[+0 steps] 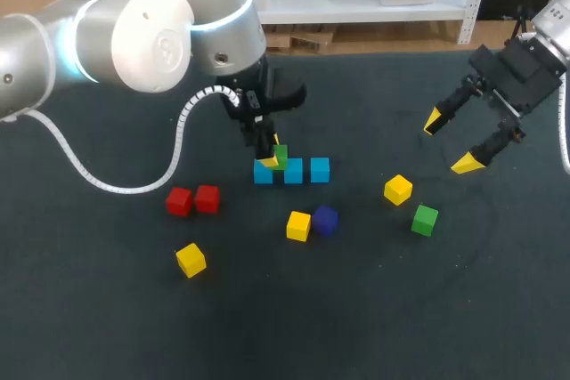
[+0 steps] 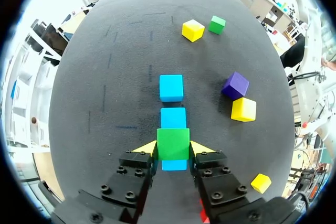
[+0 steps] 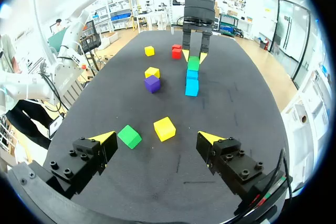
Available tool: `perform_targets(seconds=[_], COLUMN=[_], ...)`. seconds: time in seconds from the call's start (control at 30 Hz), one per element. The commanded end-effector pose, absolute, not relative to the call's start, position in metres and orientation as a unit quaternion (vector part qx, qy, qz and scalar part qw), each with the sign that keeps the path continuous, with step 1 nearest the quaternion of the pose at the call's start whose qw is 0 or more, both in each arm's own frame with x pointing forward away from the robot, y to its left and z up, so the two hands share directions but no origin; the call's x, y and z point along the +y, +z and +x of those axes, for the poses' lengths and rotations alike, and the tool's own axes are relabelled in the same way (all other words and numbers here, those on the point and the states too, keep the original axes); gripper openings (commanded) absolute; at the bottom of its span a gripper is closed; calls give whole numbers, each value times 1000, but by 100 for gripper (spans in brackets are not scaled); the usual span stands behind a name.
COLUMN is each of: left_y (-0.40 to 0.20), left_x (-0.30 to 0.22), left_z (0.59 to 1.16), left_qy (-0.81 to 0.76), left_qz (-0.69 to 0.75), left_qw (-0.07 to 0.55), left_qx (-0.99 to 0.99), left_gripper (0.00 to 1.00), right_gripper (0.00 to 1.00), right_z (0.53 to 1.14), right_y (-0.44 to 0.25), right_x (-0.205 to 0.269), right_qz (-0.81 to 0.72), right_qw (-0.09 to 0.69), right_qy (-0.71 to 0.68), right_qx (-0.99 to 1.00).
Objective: Place the blue cubes, place green cubes on the blue cubes, place the yellow cubes on the green cubes, then place the red cubes on the yellow cubes, and place purple cube on the red cubes.
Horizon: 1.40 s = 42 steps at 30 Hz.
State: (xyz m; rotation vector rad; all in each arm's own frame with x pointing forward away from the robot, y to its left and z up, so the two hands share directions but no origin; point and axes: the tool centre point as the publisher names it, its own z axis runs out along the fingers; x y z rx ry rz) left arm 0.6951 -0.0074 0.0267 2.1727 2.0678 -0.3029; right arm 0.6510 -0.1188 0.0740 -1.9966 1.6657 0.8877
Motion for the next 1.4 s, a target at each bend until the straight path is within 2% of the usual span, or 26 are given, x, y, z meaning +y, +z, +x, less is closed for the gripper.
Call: perform_targets(seconds=[0.03, 0.1, 0.13, 0.17, 0.27, 0.5, 0.77, 0.87, 1.1, 1.17, 1.3, 1.37, 1.4], left_y=[26, 26, 26, 26, 26, 25, 24, 24, 23, 23, 23, 24, 25], left_x=[-7, -7, -7, -7, -7, -8, -7, -7, -7, -6, -6, -5, -5], left_z=[698, 698, 699, 699, 699, 700, 699, 700, 700, 700, 699, 700, 700], left_qy=[-103, -103, -103, -103, -104, -106, -108, -108, -109, -110, -110, -110, -110], left_qz=[720, 720, 720, 720, 720, 720, 719, 718, 718, 718, 717, 717, 716], left_qw=[60, 58, 58, 57, 57, 58, 57, 58, 59, 58, 58, 57, 57], left_qx=[684, 684, 684, 684, 684, 683, 684, 685, 685, 685, 686, 686, 687], left_gripper=[0, 0, 5, 15, 21, 18, 21, 33, 48, 62, 66, 76, 87], right_gripper=[100, 100, 100, 100, 100, 100, 100, 100, 100, 100, 100, 100, 100], right_z=[652, 652, 652, 652, 652, 652, 652, 652, 652, 652, 652, 652, 652], right_y=[74, 74, 74, 74, 74, 74, 74, 74, 74, 74, 74, 74, 74], right_x=[-119, -119, -119, -119, -119, -119, -119, -119, -119, -119, -119, -119, -119], right_qz=[-713, -713, -713, -713, -713, -713, -713, -713, -713, -713, -713, -713, -713], right_qw=[196, 196, 196, 196, 196, 196, 196, 196, 196, 196, 196, 196, 196], right_qy=[317, 317, 317, 317, 317, 317, 317, 317, 317, 317, 317, 317, 317], right_qx=[594, 594, 594, 594, 594, 594, 594, 594, 594, 594, 594, 594, 594])
